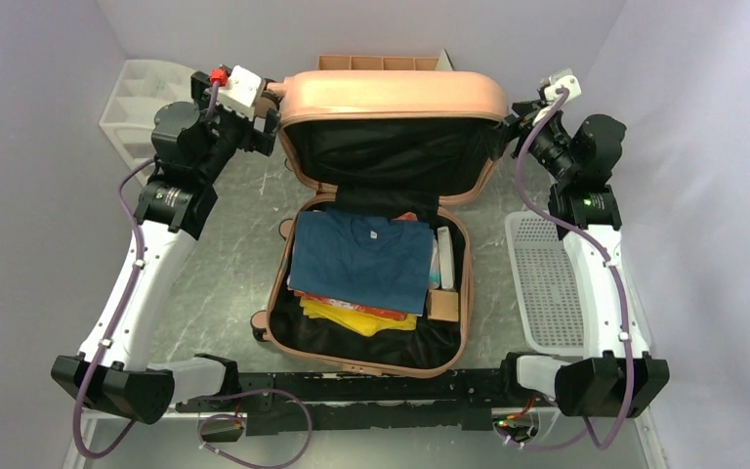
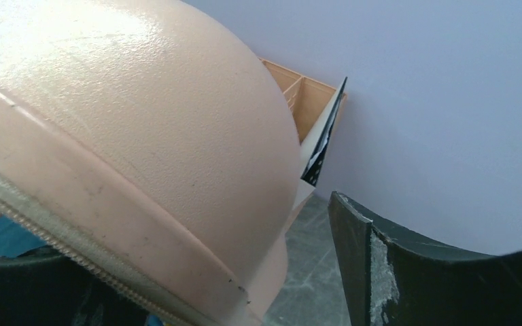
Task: Open, take out, and arrange the luggage
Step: Open the luggage at the center of the board.
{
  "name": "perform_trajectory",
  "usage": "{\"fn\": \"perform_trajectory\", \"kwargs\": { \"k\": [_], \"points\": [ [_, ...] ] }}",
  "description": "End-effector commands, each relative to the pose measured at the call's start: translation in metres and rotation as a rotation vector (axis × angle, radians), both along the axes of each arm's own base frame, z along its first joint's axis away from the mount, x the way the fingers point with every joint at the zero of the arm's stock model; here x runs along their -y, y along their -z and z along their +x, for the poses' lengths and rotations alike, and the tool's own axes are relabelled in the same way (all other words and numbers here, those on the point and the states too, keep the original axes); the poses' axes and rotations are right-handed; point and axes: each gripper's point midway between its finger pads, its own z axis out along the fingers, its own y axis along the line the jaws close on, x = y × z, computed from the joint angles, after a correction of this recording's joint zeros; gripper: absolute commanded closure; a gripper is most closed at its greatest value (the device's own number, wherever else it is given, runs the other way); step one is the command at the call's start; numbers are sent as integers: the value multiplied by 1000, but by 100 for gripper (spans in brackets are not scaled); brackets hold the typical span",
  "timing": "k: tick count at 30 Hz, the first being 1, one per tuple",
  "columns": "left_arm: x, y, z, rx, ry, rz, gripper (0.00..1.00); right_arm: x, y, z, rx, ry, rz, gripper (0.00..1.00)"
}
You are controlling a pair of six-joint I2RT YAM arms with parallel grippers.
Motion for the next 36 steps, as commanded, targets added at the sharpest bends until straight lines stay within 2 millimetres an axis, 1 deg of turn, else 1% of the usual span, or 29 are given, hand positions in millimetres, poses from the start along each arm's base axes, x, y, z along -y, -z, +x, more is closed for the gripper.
{"fn": "perform_trajectory", "kwargs": {
  "k": [1,2,4,5,6,9,11,12,13,14,15,16,19,20,23,25,29,31,32,33,36],
  "points": [
    [5,-21,-1,38,12,-61,3,-2,-15,16,78,-7,41,26],
    [3,-20,1,35,-2,-65,3,-4,-13,18,73,-19,48,35],
    [-6,-20,6,29,-56,-71,3,-5,-14,24,77,-22,62,45],
    [-9,-20,9,25,-83,-74,3,-5,-13,27,81,-22,63,51],
    [-17,-19,13,22,-131,-77,3,-6,-13,29,83,-27,63,59],
    [-29,-19,18,12,-202,-70,3,-10,-12,36,73,-46,95,75],
    [-34,-20,17,10,-232,-70,3,-14,-12,43,71,-54,97,81],
    [-36,-23,15,15,-237,-72,3,-17,-12,46,73,-61,95,86],
    [-36,-23,13,18,-234,-69,3,-19,-11,51,70,-66,96,88],
    [-37,-26,7,27,-233,-71,3,-20,-10,55,70,-66,99,88],
    [-38,-27,3,32,-233,-73,3,-21,-10,60,70,-69,102,83],
    [-40,-28,-2,35,-237,-75,3,-21,-9,65,68,-74,100,74],
    [-50,-24,-13,22,-275,-71,3,-37,-9,76,54,-114,104,51],
    [-54,-24,-17,23,-293,-65,3,-41,-9,79,52,-127,105,46],
    [-68,-21,-26,27,-353,-47,3,-55,-5,87,46,-152,102,42],
    [-71,-19,-33,32,-359,-35,3,-61,0,94,37,-146,105,42],
    [-67,-12,-50,30,-307,-17,3,-65,9,108,14,-97,109,44],
    [-65,-10,-62,34,-278,-8,3,-64,8,108,16,-92,107,44],
    [-64,-6,-67,24,-264,2,3,-64,6,106,23,-92,100,43],
    [-63,-3,-73,20,-248,16,3,-63,2,102,33,-89,95,40],
    [-61,7,-88,-3,-205,55,3,-64,-15,83,56,-100,58,19]
  ]
}}
